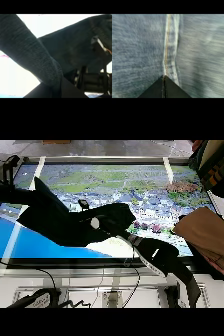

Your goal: Fold the clothes and pants, and hang the long-sleeved shirts on hangers.

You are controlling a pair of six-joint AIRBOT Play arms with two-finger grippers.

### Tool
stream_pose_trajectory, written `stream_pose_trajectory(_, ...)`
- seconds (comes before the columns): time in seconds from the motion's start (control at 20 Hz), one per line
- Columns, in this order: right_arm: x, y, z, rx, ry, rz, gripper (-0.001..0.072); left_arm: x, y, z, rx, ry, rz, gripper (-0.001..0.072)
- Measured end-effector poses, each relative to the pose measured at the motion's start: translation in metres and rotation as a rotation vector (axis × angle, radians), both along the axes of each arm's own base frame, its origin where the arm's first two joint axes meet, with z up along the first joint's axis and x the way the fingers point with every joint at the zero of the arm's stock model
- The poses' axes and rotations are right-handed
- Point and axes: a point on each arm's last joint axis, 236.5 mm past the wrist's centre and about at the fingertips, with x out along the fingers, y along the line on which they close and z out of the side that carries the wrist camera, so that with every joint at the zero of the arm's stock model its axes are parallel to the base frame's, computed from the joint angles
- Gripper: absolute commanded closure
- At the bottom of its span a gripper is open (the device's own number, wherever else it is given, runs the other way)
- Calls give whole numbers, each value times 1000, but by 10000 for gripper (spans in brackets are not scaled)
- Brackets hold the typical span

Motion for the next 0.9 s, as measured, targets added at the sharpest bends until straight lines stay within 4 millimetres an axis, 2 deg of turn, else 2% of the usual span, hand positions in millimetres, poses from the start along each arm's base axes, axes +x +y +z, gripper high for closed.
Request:
stream_pose_trajectory(0.15,36,-56,-1,-78,27,-38,688,5,-28,-17,-83,66,-32,688)
stream_pose_trajectory(0.3,74,-128,11,-131,67,-107,687,11,-66,-46,-171,182,-48,688)
stream_pose_trajectory(0.45,104,-196,32,-160,79,-171,687,24,-127,-72,-285,250,-79,688)
stream_pose_trajectory(0.6,120,-254,51,-173,92,-234,687,40,-204,-80,-452,255,-85,686)
stream_pose_trajectory(0.65,125,-270,57,-175,91,-255,687,46,-228,-81,-506,252,-73,652)
stream_pose_trajectory(0.7,127,-284,62,-178,94,-270,687,50,-252,-84,-550,247,-59,450)
stream_pose_trajectory(0.75,131,-298,66,-181,94,-289,687,52,-272,-87,-593,251,-44,138)
stream_pose_trajectory(0.8,133,-309,70,-183,93,-305,687,50,-291,-89,-625,260,-36,5)
stream_pose_trajectory(0.9,135,-327,74,-188,100,-328,687,44,-322,-98,-660,281,-29,6)
